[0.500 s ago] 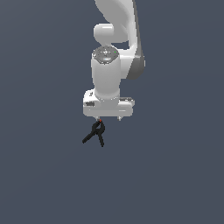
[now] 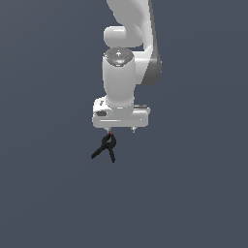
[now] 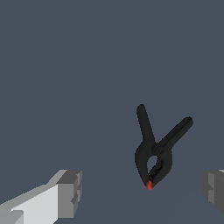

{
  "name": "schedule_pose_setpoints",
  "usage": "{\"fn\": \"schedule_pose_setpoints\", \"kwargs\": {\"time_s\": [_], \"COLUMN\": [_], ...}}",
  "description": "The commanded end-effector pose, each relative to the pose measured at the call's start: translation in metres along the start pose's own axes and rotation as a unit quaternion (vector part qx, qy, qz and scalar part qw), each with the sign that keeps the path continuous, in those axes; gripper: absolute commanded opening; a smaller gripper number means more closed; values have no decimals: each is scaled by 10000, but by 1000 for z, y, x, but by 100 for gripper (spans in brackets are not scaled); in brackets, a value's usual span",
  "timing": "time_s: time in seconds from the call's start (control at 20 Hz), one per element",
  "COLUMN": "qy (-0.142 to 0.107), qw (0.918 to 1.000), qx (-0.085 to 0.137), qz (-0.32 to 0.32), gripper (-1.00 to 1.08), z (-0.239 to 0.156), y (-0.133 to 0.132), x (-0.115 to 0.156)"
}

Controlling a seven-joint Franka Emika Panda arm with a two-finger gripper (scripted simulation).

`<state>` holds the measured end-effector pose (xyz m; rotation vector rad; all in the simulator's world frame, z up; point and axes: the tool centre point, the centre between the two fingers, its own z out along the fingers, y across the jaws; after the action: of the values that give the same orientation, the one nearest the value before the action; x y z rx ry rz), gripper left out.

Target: Pick up the object and move it to a goal position.

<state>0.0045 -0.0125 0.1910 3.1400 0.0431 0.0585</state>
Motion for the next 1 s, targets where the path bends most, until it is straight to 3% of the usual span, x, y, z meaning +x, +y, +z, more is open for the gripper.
{"fn": "schedule_pose_setpoints", "kwargs": {"time_s": [0.0,0.4,0.95], "qy": [14,-12,-147], "qw": [10000,9999,9944], "qx": [-4,8,4], "qz": [-73,102,1043], "gripper": [100,100,100], "z": [-3,12,96], "y": [-2,7,58], "x": [0,-1,-19]}}
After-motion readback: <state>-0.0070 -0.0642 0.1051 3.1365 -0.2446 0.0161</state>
